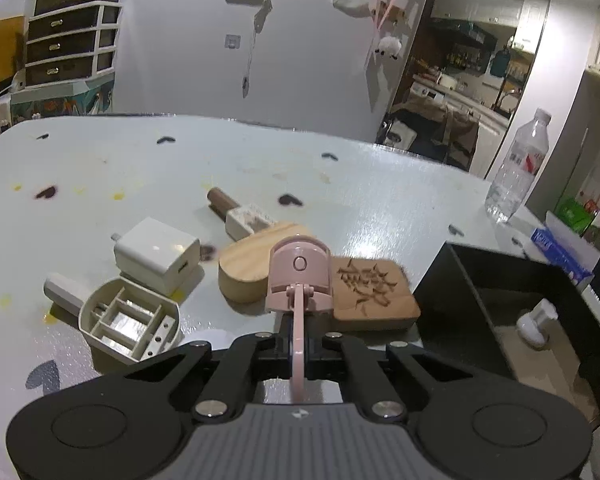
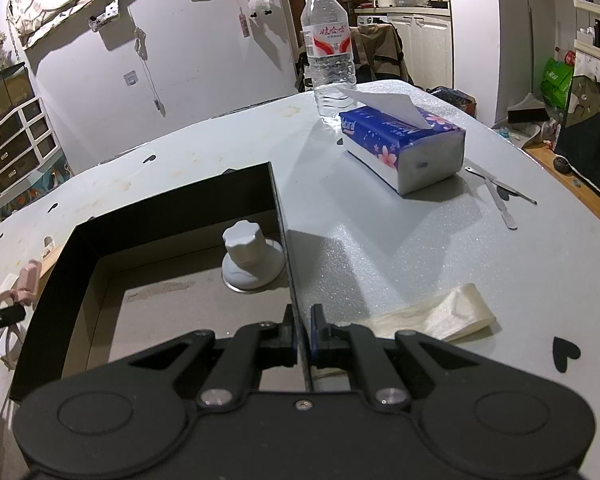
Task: Organize rigid objects
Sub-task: 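Carry the eyelash curler into the box and open the left gripper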
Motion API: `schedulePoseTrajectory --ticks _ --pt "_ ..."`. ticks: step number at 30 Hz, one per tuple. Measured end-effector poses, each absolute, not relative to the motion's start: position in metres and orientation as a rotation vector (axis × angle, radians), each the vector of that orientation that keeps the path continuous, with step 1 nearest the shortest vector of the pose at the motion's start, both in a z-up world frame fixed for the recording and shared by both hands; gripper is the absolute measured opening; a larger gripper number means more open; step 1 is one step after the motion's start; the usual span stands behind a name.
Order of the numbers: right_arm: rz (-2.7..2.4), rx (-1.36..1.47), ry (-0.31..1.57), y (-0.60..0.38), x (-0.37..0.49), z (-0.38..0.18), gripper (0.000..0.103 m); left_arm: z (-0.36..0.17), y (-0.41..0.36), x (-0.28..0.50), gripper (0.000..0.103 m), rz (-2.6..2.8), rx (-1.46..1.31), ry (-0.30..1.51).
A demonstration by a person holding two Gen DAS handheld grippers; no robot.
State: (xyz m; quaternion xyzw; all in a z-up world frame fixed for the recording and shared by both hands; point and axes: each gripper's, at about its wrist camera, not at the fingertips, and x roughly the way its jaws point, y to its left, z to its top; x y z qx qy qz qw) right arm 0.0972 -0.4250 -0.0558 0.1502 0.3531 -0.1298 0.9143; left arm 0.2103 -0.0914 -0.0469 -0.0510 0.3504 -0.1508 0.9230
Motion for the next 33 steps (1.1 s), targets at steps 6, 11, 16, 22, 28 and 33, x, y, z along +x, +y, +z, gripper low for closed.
schedulePoseTrajectory --ticks 6,11,16,22,28,33 --pt "-0.267 0.309 0.727 -0.425 0.097 -0.056 0.006 -0.007 -0.100 0.200 0.003 -0.415 -0.123 0.597" --pt "-0.264 0.317 0.725 -0.425 0.097 -0.056 0.006 0.011 -0.134 0.190 0.003 -0.579 -0.115 0.567" --pt "-0.263 0.317 0.724 -0.425 0.097 -0.056 0.006 -0.002 -0.178 0.190 0.003 -0.704 -0.163 0.693" --pt "-0.260 0.319 0.722 -0.426 0.097 -0.056 0.006 -0.023 -0.224 0.199 0.003 -0.698 -0.164 0.846" --pt "-0.247 0.331 0.714 -0.429 0.095 -0.057 0.007 -0.042 -0.253 0.205 0.003 -0.624 -0.161 0.884" --pt "-0.240 0.323 0.712 -0.428 0.094 -0.057 0.007 -0.048 -0.262 0.209 0.004 -0.540 -0.182 0.912"
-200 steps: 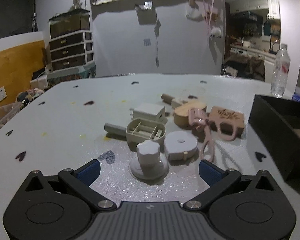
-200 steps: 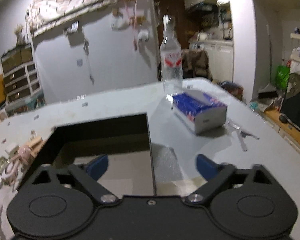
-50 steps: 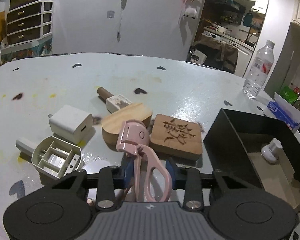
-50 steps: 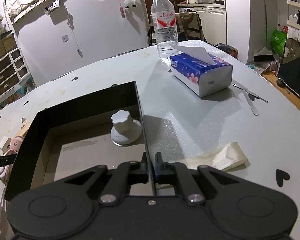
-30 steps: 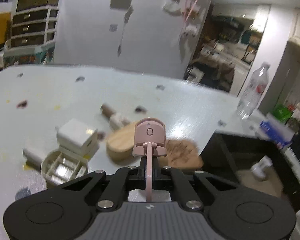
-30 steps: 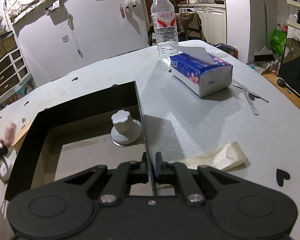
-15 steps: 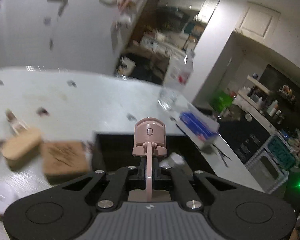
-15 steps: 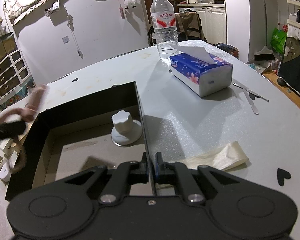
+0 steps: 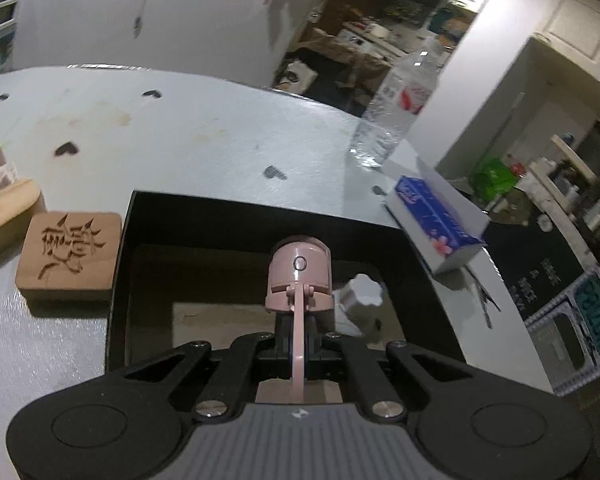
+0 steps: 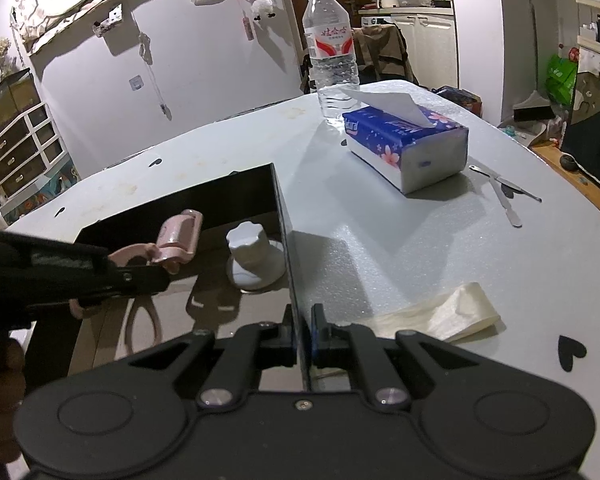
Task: Organize rigid objects
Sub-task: 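Carry the eyelash curler into the box and open the left gripper, then move the left gripper back and grasp the white round tape measure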
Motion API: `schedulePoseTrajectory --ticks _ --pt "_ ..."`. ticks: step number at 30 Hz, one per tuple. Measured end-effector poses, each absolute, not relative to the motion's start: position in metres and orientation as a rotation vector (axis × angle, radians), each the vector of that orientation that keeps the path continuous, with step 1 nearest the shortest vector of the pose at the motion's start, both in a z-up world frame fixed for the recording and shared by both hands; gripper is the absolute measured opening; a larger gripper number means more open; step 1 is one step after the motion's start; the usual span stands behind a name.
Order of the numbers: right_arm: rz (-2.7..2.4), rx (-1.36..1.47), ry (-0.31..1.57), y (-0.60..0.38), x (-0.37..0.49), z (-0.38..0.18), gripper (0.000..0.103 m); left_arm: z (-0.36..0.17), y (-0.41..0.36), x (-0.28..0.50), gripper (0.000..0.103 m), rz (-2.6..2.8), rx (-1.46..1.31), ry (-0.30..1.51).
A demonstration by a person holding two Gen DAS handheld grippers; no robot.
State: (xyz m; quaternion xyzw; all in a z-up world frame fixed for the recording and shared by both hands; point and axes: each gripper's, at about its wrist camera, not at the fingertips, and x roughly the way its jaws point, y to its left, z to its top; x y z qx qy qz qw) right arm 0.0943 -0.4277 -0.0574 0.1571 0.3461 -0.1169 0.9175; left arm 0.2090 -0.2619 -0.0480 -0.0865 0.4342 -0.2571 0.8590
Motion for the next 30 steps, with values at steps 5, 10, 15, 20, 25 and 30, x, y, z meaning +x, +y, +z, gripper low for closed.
schedulePoseTrajectory --ticks 5,10,15,20,25,30 --pt "-0.235 0.324 0.710 -0.429 0.094 -0.058 0.007 -0.054 -0.266 0.210 0.025 -0.542 -0.211 0.951" --pt "-0.235 0.325 0.709 -0.429 0.094 -0.058 0.007 -0.052 -0.269 0.202 0.062 -0.648 -0.220 0.964" --pt "-0.233 0.329 0.708 -0.429 0.093 -0.058 0.007 -0.051 -0.272 0.194 0.073 -0.753 -0.236 0.978" --pt "-0.233 0.330 0.708 -0.429 0.093 -0.057 0.007 -0.046 -0.273 0.187 0.082 -0.811 -0.213 0.955" --pt "-0.234 0.330 0.707 -0.429 0.093 -0.058 0.007 -0.039 -0.269 0.180 0.090 -0.810 -0.160 0.915" --pt "-0.233 0.335 0.707 -0.429 0.093 -0.058 0.007 -0.031 -0.264 0.176 0.099 -0.790 -0.106 0.871"
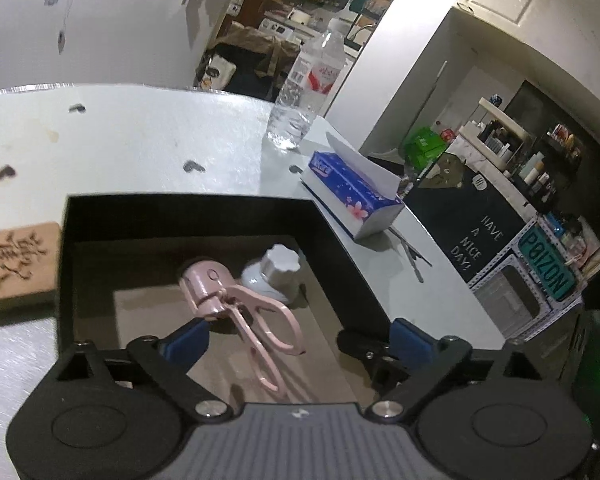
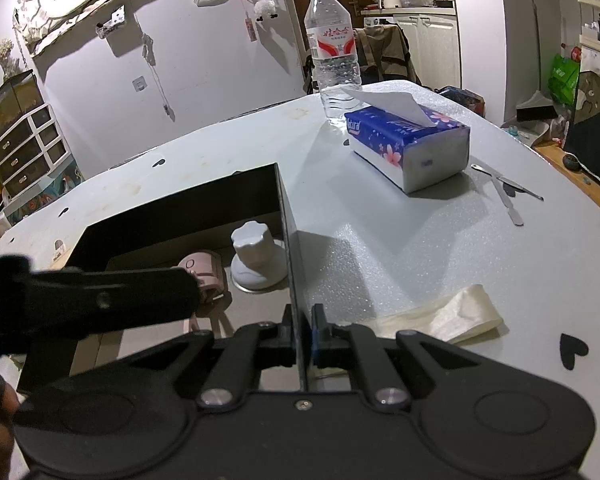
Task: Organize rigid objects
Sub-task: 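Move the left gripper back and grasp the white round tape measure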
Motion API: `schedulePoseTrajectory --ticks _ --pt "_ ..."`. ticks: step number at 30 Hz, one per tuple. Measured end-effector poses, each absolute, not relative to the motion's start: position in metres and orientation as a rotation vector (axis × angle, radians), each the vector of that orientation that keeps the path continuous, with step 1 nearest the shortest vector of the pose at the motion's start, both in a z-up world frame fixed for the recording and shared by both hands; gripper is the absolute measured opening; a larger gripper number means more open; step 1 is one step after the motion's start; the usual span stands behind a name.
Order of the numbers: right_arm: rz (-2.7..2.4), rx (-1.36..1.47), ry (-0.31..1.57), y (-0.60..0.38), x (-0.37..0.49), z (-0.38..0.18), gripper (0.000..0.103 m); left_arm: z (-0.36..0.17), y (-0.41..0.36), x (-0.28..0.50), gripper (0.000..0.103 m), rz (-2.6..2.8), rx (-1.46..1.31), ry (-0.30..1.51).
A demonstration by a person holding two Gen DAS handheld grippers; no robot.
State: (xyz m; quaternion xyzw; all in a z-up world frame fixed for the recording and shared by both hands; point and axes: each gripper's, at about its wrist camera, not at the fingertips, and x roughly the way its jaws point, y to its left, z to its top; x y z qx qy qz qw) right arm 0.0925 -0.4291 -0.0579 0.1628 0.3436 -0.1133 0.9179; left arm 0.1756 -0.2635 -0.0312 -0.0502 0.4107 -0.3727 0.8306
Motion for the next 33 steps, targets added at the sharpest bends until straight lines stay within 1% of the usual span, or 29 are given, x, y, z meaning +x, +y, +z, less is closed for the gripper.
schedulePoseTrajectory --ticks 4,17,26,33 --pt "-0.233 0.335 0.707 -0.429 0.092 -0.058 0.007 -0.026 -0.257 0.172 0.103 -0.784 -0.065 0.819" --pt "-0.233 0.336 0.706 -0.429 0.093 -0.058 0.007 -0.012 -0.224 0.156 0.103 -0.704 0.060 0.633" --pt "-0.232 0.336 0.706 -0.429 0.092 -0.058 0.007 -0.017 -0.173 0.171 0.103 -0.500 0.056 0.594" --pt "-0.233 0.335 0.706 -0.429 0.092 -0.058 0.007 -0.027 -0.128 0.179 0.103 -0.350 0.042 0.606"
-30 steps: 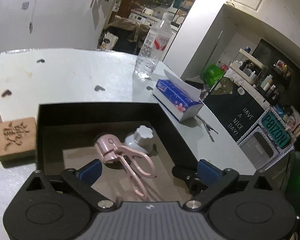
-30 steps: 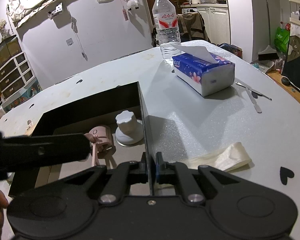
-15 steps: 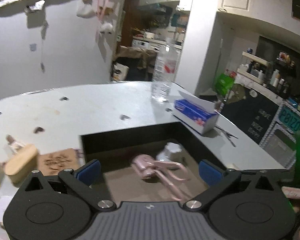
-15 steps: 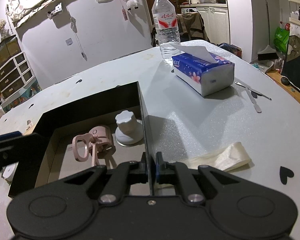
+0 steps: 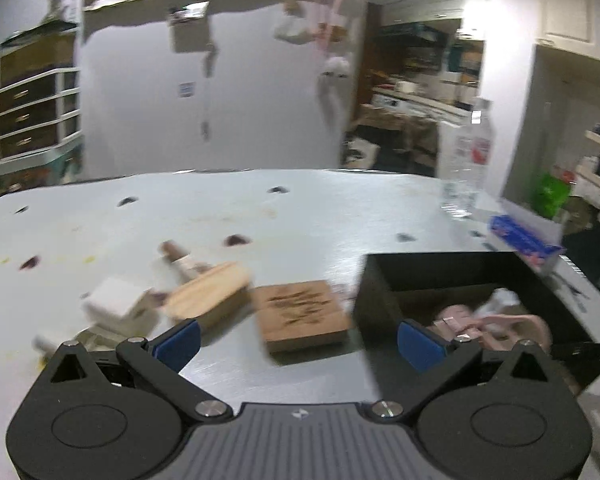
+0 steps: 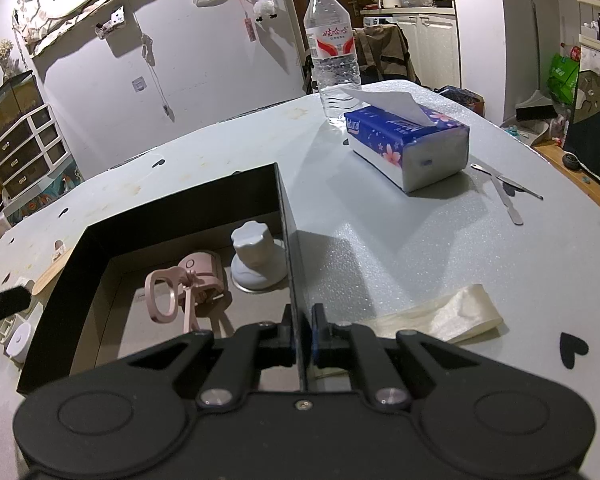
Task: Organize rigid objects
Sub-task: 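Move the left gripper back and grasp the white round tape measure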
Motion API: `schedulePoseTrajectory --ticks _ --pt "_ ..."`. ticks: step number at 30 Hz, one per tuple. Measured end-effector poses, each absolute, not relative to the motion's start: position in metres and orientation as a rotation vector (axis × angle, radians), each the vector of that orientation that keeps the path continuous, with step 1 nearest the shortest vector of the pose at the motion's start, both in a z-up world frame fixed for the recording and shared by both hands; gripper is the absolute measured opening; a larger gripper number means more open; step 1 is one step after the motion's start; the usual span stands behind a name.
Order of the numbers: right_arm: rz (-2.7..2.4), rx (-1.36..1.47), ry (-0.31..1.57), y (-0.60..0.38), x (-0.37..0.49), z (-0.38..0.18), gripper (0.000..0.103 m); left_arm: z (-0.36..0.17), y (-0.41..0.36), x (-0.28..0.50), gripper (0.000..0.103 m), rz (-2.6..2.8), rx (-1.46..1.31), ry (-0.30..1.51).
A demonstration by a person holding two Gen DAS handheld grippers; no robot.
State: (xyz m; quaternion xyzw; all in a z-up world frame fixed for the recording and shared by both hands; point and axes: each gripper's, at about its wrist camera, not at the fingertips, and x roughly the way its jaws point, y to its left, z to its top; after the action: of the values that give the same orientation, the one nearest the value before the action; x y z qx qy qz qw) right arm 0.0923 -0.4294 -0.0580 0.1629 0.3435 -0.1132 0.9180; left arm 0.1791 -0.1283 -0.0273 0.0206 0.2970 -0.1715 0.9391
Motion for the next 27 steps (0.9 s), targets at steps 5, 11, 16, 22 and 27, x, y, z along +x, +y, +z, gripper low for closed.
schedulePoseTrajectory --ticks 5,11,16,22,27 --pt "-0.233 0.335 0.707 -0.429 0.092 -0.058 0.007 -0.040 -0.100 0.181 0.103 -0.248 0.022 0.634" --pt "-0.233 0.334 0.707 -0.430 0.092 -0.058 0.007 -0.058 -0.074 0.180 0.103 -0.166 -0.036 0.686" --pt "-0.235 0.336 0.705 -0.430 0.092 -0.058 0.007 -0.065 -0.062 0.183 0.103 -0.155 -0.065 0.712" --pt "-0.235 0.336 0.706 -0.430 0.092 -0.058 0.007 -0.071 -0.061 0.192 0.103 -0.219 -0.142 0.746" --pt "-0.236 0.338 0.704 -0.430 0.092 -0.059 0.007 -0.073 -0.073 0.196 0.099 -0.231 -0.122 0.734"
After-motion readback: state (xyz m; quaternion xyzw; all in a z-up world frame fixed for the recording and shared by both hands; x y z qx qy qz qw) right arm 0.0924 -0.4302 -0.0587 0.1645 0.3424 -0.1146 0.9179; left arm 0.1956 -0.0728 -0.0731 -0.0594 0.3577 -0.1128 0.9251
